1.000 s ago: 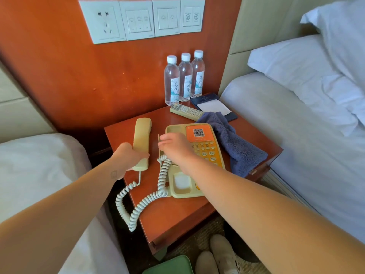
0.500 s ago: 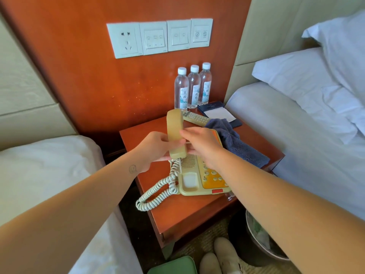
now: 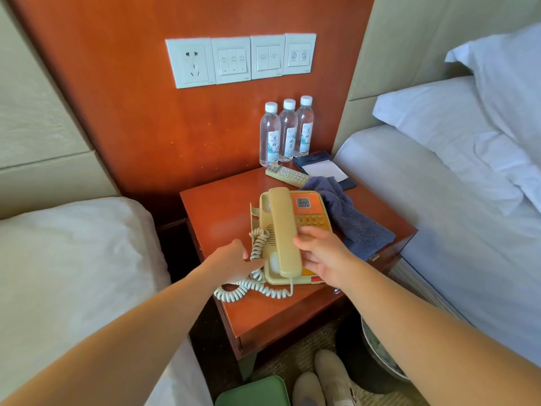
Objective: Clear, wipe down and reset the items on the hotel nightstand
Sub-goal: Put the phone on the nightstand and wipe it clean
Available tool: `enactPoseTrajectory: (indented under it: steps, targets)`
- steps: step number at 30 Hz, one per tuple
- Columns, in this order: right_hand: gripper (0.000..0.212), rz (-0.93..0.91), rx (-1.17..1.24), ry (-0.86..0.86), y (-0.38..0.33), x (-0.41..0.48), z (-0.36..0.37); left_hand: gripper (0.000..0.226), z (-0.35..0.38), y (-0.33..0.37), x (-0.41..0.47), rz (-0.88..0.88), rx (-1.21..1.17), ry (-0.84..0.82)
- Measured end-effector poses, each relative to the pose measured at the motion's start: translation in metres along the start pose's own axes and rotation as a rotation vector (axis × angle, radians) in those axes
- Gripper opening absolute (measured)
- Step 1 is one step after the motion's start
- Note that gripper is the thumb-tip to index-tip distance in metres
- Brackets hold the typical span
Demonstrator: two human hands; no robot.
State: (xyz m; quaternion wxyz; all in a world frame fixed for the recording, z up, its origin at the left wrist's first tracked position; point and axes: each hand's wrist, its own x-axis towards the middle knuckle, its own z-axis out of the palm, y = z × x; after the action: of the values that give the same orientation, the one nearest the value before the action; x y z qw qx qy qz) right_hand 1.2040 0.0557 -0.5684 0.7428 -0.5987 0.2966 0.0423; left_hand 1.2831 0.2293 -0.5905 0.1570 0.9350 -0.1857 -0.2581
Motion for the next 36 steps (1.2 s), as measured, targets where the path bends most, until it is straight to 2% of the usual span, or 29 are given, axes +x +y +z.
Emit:
enactPoseTrajectory:
  steps: [2,4,7,9,11,14,16,18,22,24,26,28,29,30,32,33,36]
  targets:
    - [0.024,-0.002,-0.015,0.004,0.001,0.005,0.002,0.063,-0.003,-0.002,0.0,0.022,0.015,-0.038]
    - [0.022,-0.007,-0.018,0.015,0.0,0.008,0.002,0.074,-0.01,-0.011,-0.004,0.076,0.053,-0.161]
    - [0.02,-0.012,-0.12,0.083,-0.001,0.014,0.007,0.089,-0.023,-0.033,-0.011,0.215,0.396,-0.237]
    - [0.017,-0.015,-0.179,0.103,0.004,0.018,0.013,0.075,-0.024,-0.041,-0.012,0.247,0.526,-0.214]
    - [0.017,-0.043,-0.208,0.116,0.006,0.017,0.016,0.056,-0.029,-0.04,-0.011,0.237,0.535,-0.153]
    - [0.027,-0.134,-0.278,0.147,0.003,0.016,0.012,0.04,-0.051,-0.032,-0.006,0.23,0.495,0.046]
    - [0.039,-0.157,-0.349,0.141,-0.001,0.017,0.009,0.034,-0.066,-0.022,0.0,0.247,0.424,0.21]
    - [0.04,-0.124,-0.393,0.116,-0.006,0.02,0.007,0.027,-0.076,-0.007,0.009,0.295,0.349,0.337]
    - [0.034,-0.111,-0.467,0.068,-0.014,0.027,0.001,0.027,-0.077,0.019,0.037,0.357,0.112,0.442]
    - [0.028,-0.175,-0.514,0.125,-0.016,0.032,-0.006,0.037,-0.063,0.024,0.052,0.293,-0.036,0.398]
    - [0.028,-0.244,-0.603,0.289,-0.017,0.04,-0.016,0.041,-0.048,0.029,0.062,0.13,-0.23,0.294]
    - [0.028,-0.249,-0.734,0.442,-0.016,0.048,-0.025,0.02,-0.038,0.032,0.065,-0.063,-0.429,0.169]
    - [0.022,-0.227,-0.785,0.485,-0.015,0.051,-0.03,0.017,-0.035,0.034,0.064,-0.147,-0.58,0.099]
    - [0.019,-0.195,-0.833,0.503,-0.015,0.053,-0.033,0.019,-0.033,0.037,0.063,-0.21,-0.763,0.036]
    - [0.037,-0.097,-0.855,0.474,-0.013,0.055,-0.035,0.023,-0.031,0.037,0.061,-0.273,-0.978,-0.02]
    - [0.045,-0.063,-0.838,0.444,-0.014,0.055,-0.034,0.026,-0.031,0.036,0.061,-0.287,-1.01,-0.024]
    - [0.04,-0.032,-0.744,0.4,-0.016,0.055,-0.028,0.03,-0.032,0.033,0.059,-0.293,-1.024,-0.019]
